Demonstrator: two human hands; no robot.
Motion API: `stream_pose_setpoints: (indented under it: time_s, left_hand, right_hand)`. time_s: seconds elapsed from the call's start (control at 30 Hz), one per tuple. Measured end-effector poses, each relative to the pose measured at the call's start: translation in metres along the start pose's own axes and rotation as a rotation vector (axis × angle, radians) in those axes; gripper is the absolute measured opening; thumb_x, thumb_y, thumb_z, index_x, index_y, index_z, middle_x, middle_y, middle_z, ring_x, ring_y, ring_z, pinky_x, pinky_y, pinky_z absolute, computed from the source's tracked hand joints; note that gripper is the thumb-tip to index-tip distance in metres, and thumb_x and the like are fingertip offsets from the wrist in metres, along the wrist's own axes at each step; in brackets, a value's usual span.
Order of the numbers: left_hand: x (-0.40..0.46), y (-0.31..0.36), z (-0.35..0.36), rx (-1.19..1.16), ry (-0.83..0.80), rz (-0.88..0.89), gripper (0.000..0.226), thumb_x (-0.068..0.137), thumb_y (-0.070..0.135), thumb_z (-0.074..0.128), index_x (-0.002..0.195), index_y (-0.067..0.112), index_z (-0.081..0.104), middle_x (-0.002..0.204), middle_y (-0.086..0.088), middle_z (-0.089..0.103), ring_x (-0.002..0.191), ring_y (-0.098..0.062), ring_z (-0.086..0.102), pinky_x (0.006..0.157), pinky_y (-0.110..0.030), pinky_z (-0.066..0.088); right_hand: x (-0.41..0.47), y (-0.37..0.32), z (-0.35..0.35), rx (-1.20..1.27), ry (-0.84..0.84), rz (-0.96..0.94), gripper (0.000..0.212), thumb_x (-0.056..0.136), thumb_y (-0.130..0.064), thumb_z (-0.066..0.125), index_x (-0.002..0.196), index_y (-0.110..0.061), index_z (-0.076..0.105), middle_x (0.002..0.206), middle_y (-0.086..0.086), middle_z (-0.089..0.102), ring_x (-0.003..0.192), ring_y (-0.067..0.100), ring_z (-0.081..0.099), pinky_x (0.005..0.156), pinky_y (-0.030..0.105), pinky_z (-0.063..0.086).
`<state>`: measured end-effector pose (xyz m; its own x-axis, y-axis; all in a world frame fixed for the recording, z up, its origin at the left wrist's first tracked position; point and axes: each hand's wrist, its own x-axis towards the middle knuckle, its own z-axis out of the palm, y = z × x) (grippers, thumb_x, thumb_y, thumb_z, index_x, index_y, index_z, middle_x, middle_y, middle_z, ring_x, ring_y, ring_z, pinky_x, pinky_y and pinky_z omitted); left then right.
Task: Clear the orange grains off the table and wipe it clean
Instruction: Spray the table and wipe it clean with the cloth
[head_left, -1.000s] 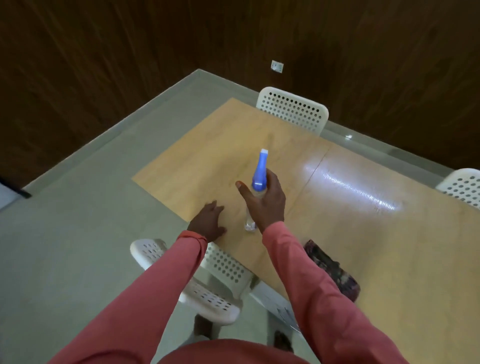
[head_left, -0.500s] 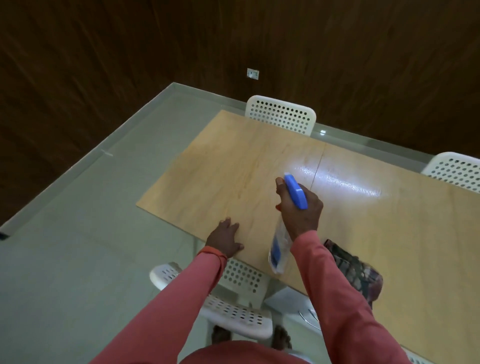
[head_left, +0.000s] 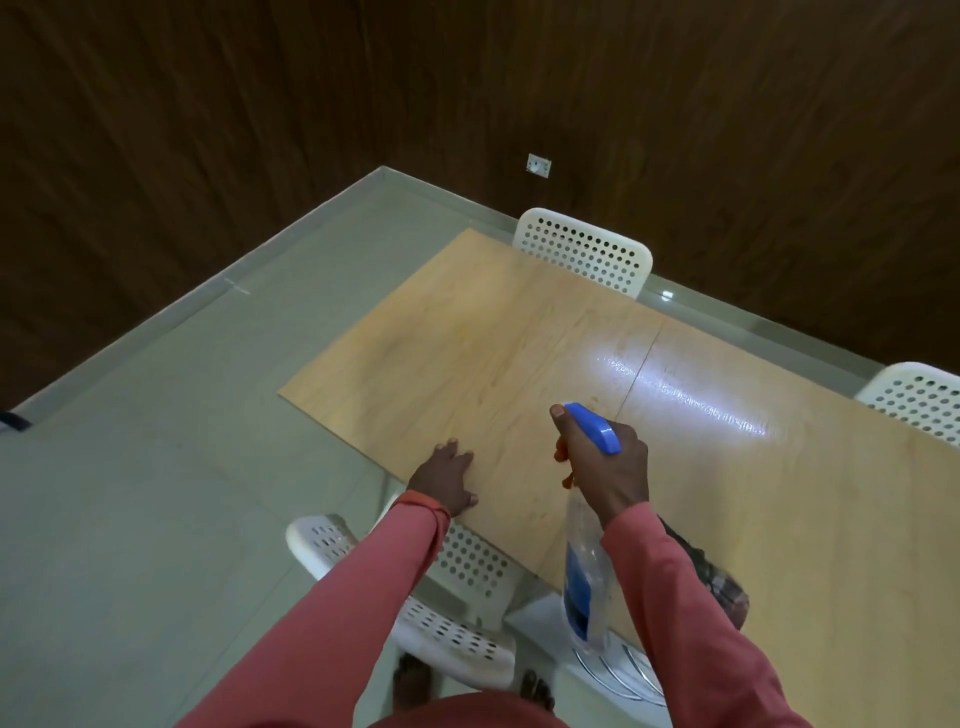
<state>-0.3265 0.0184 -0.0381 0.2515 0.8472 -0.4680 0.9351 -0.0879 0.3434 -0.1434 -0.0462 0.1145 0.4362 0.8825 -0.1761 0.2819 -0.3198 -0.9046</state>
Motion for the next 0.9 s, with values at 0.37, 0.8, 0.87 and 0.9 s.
stream_pose_setpoints:
  time_s: [0.37, 0.8, 0.87, 0.9]
  left_hand:
    - [0.0, 0.005, -0.001, 0.027, -0.009, -0.02, 0.084, 0.088, 0.036, 0.067, 0.154, 0.023, 0.018, 0.163, -0.004, 0.001, 0.15, -0.023, 0.005, 0.118, -0.035, 0.019]
    - [0.002, 0.007, -0.001, 0.051, -0.003, -0.024, 0.083, 0.088, 0.037, 0.067, 0.154, 0.023, 0.02, 0.163, -0.004, 0.002, 0.149, -0.024, 0.007, 0.118, -0.037, 0.021]
    - [0.002, 0.006, -0.001, 0.054, -0.002, -0.022, 0.083, 0.087, 0.037, 0.067, 0.154, 0.022, 0.02, 0.163, -0.005, 0.003, 0.149, -0.024, 0.007, 0.118, -0.037, 0.021]
    - [0.002, 0.006, -0.001, 0.054, -0.002, -0.02, 0.083, 0.087, 0.037, 0.067, 0.154, 0.022, 0.02, 0.163, -0.005, 0.003, 0.149, -0.024, 0.007, 0.118, -0.037, 0.021]
  right_hand:
    - [0.005, 0.002, -0.018, 0.031, 0.14, -0.077, 0.063, 0.09, -0.05, 0.067, 0.062, 0.006, 0.059, 0.06, 0.023, 0.062, 0.049, 0.027, 0.061, 0.053, 0.029, 0.052]
    - [0.016, 0.007, -0.038, -0.169, 0.302, -0.055, 0.061, 0.093, -0.056, 0.055, 0.059, -0.005, 0.056, 0.057, 0.016, 0.063, 0.06, 0.036, 0.066, 0.066, 0.037, 0.052]
    - [0.016, 0.007, -0.043, -0.18, 0.327, -0.049, 0.06, 0.094, -0.054, 0.054, 0.059, -0.006, 0.057, 0.058, 0.015, 0.063, 0.06, 0.036, 0.064, 0.065, 0.037, 0.05]
    - [0.016, 0.008, -0.045, -0.203, 0.331, -0.028, 0.061, 0.096, -0.053, 0.054, 0.06, -0.003, 0.057, 0.058, 0.016, 0.063, 0.061, 0.036, 0.063, 0.065, 0.037, 0.048]
